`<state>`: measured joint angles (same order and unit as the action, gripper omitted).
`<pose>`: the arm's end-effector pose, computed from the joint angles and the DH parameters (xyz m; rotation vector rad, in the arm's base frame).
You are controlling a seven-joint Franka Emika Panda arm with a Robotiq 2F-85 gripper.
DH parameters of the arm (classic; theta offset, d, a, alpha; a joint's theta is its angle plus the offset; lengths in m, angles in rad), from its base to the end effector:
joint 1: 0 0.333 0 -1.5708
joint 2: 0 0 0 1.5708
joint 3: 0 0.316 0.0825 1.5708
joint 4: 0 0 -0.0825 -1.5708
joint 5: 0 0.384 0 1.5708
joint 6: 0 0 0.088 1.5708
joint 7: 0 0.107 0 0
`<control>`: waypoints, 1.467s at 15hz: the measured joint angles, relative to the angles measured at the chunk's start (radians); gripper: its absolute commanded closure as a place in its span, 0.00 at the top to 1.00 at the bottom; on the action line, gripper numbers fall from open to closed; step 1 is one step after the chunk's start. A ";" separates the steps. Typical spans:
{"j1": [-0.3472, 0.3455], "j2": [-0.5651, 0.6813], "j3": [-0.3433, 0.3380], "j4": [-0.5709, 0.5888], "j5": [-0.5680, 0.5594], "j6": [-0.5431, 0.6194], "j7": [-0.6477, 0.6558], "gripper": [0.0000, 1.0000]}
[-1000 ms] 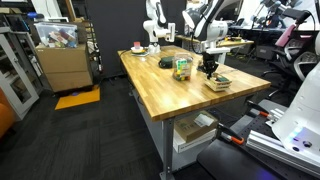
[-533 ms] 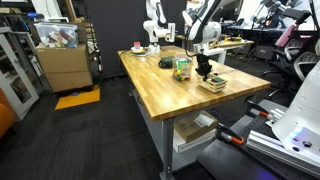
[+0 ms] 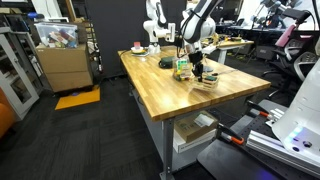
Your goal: Move the wooden box to the left
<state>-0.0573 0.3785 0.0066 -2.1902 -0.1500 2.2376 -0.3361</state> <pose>0.5187 -0.0306 0.1886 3.0022 0.6053 -0.5305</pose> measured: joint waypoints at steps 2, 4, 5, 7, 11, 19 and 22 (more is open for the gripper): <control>0.004 -0.013 0.006 -0.024 -0.041 -0.001 -0.061 0.02; 0.003 -0.008 0.001 -0.038 -0.101 -0.001 -0.107 0.02; 0.001 -0.003 -0.003 -0.042 -0.131 0.001 -0.122 0.02; 0.001 0.006 -0.013 -0.045 -0.188 0.011 -0.131 0.02; 0.001 0.021 -0.023 -0.045 -0.266 0.083 -0.129 0.02; -0.003 0.058 -0.042 -0.044 -0.305 0.147 -0.115 0.38; -0.016 0.043 -0.042 -0.034 -0.262 0.145 -0.118 0.34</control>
<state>-0.0730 0.4214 -0.0353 -2.2241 -0.4119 2.3829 -0.4543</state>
